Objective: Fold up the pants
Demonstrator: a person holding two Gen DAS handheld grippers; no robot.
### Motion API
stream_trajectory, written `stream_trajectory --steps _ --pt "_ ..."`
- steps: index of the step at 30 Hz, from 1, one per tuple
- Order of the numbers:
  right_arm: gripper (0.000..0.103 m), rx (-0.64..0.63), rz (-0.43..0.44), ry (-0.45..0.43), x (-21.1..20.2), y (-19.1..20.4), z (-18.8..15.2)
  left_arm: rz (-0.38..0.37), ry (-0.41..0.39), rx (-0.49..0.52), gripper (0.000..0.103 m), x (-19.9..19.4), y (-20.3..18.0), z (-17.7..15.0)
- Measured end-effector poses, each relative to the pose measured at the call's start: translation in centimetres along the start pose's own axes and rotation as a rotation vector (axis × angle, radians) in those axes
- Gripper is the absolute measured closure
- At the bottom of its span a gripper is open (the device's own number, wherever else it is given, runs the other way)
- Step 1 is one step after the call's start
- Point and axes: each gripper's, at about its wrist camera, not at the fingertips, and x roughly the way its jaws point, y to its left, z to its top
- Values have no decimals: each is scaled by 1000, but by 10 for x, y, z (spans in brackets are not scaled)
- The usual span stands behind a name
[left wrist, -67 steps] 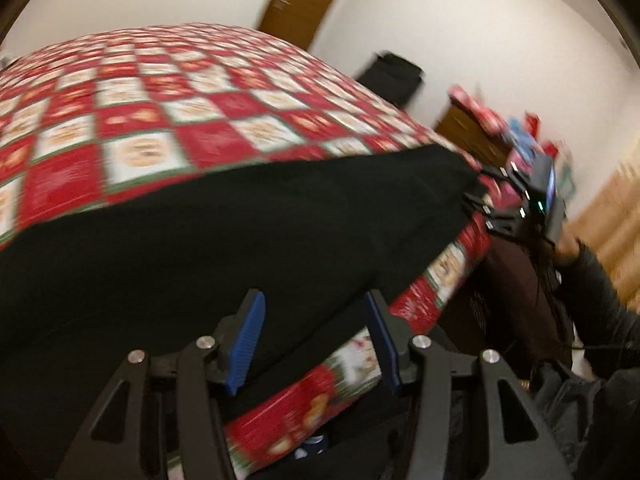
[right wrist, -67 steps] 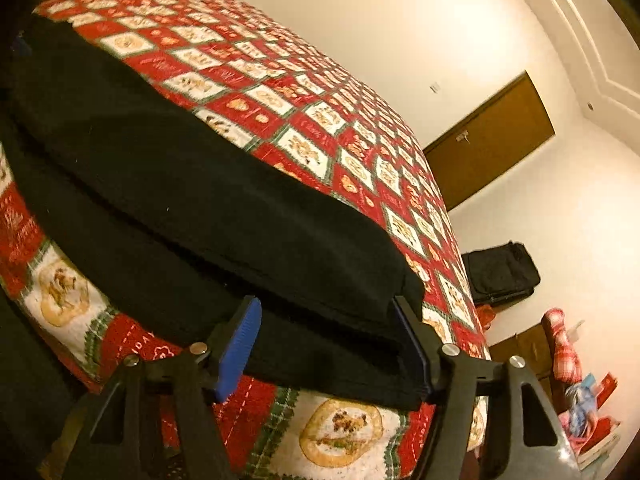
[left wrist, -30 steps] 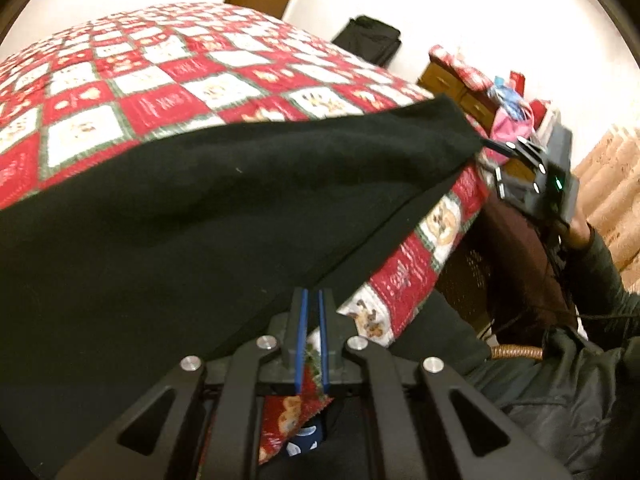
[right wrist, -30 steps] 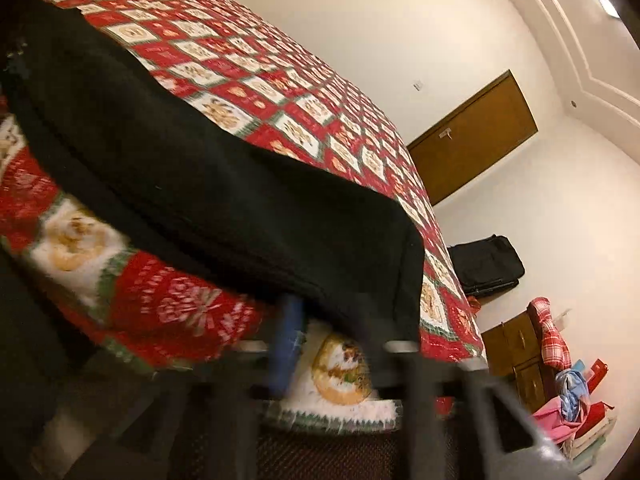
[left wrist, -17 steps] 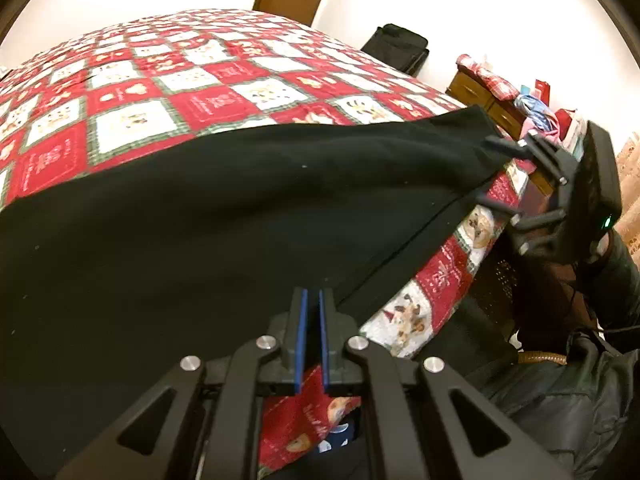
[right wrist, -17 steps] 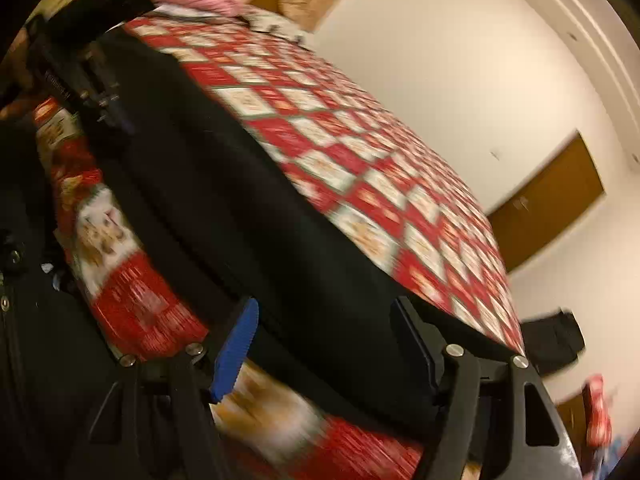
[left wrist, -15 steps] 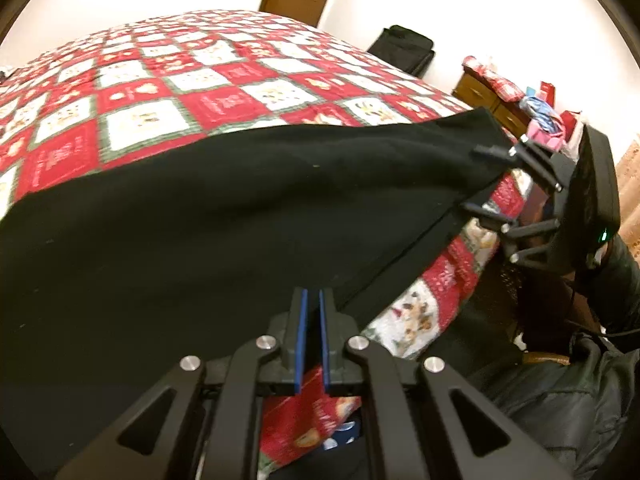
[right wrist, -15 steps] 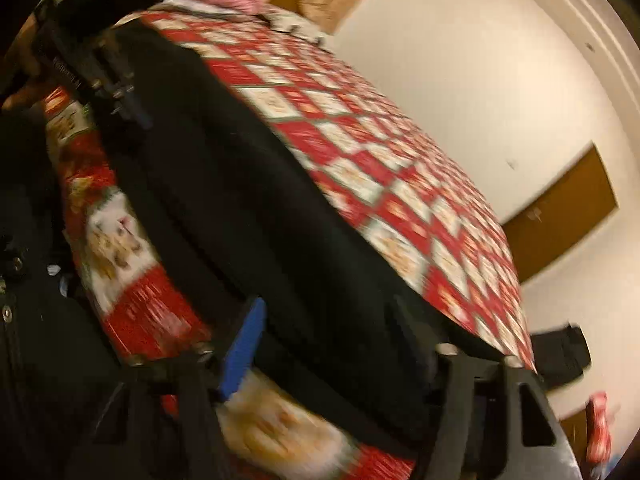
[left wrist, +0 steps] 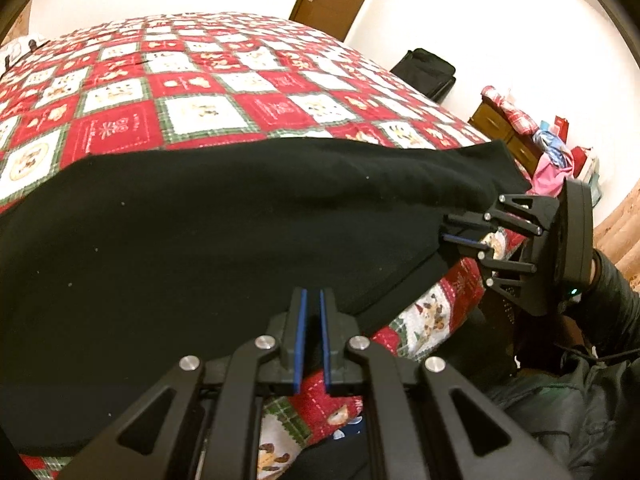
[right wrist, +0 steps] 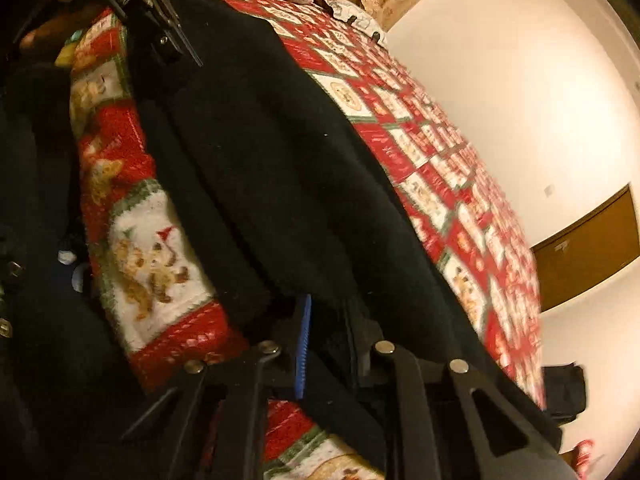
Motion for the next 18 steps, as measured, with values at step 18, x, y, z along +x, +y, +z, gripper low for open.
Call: stream_trajectory --steps 18 --pt "92 -33 43 -11 5 16 14 23 -20 -48 96 -9 15 2"
